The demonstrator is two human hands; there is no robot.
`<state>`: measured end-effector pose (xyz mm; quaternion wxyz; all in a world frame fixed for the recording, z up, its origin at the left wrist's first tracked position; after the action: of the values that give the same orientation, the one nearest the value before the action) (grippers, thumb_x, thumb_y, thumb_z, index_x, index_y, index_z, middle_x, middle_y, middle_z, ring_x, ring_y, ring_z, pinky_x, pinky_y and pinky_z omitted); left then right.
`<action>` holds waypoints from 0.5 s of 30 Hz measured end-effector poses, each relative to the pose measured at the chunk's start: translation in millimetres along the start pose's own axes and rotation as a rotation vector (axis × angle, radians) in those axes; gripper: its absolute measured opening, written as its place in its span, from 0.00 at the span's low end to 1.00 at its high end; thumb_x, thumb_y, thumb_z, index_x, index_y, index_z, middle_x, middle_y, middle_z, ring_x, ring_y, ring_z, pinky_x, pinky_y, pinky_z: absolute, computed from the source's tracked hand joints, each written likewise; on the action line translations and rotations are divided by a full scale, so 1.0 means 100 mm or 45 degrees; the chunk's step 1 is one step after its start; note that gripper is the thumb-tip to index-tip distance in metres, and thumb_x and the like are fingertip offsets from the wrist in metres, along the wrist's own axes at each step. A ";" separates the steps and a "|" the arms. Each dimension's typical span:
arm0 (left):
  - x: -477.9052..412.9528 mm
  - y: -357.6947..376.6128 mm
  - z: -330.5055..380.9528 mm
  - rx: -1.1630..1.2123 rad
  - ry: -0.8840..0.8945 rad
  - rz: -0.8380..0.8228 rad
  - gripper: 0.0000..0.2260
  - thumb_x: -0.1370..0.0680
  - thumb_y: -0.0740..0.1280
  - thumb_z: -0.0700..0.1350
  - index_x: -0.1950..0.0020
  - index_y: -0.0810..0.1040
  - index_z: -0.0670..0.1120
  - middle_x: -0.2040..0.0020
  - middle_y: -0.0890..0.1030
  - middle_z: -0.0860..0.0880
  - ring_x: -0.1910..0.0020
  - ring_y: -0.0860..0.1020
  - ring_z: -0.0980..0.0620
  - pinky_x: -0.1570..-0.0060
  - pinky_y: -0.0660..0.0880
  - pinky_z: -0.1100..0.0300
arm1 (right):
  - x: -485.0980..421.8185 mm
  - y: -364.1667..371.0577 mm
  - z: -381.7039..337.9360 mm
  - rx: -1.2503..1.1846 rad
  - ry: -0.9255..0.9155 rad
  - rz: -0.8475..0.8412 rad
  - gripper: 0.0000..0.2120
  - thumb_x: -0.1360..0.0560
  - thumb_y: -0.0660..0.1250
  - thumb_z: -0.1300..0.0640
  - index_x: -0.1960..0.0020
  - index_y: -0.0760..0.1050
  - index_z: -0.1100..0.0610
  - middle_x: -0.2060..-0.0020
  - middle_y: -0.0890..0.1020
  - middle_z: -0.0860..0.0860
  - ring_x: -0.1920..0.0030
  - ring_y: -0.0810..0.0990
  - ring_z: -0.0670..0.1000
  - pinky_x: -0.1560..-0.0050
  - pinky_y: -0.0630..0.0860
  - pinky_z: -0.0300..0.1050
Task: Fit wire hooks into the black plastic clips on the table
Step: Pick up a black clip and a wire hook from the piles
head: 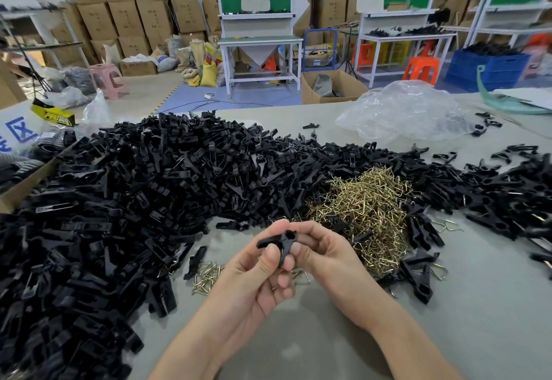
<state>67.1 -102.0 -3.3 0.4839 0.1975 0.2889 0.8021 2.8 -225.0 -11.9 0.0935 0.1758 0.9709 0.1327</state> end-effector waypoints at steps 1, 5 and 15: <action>0.00 -0.01 0.00 -0.002 0.000 -0.016 0.26 0.33 0.81 0.49 0.36 0.81 0.47 0.61 0.80 0.45 0.68 0.76 0.54 0.64 0.78 0.61 | 0.00 0.00 0.00 -0.003 0.006 -0.010 0.15 0.24 0.69 0.60 0.38 0.78 0.59 0.58 0.85 0.53 0.58 0.85 0.51 0.51 0.79 0.44; -0.01 -0.04 -0.01 -0.003 0.003 -0.015 0.29 0.36 0.83 0.51 0.37 0.82 0.48 0.62 0.80 0.45 0.68 0.76 0.55 0.63 0.79 0.61 | 0.01 0.01 0.01 0.004 0.016 -0.039 0.16 0.21 0.67 0.61 0.34 0.76 0.62 0.57 0.85 0.55 0.56 0.84 0.54 0.49 0.79 0.47; -0.04 -0.11 -0.04 0.046 -0.029 0.027 0.24 0.36 0.84 0.49 0.43 0.84 0.45 0.65 0.78 0.44 0.70 0.73 0.54 0.66 0.76 0.61 | -0.01 -0.04 0.02 0.039 0.017 0.005 0.15 0.21 0.66 0.61 0.37 0.77 0.66 0.54 0.85 0.59 0.54 0.84 0.58 0.47 0.80 0.52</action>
<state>73.8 -102.6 -14.3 0.4749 0.2182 0.2957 0.7997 3.0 -228.6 -14.6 0.0842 0.1785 0.9731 0.1189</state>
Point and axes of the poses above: each hand's wrist, its own x-axis away from the middle knuckle, its own y-axis out of the palm, z = x × y, the point moved 4 cm from there along -x, towards the middle knuckle
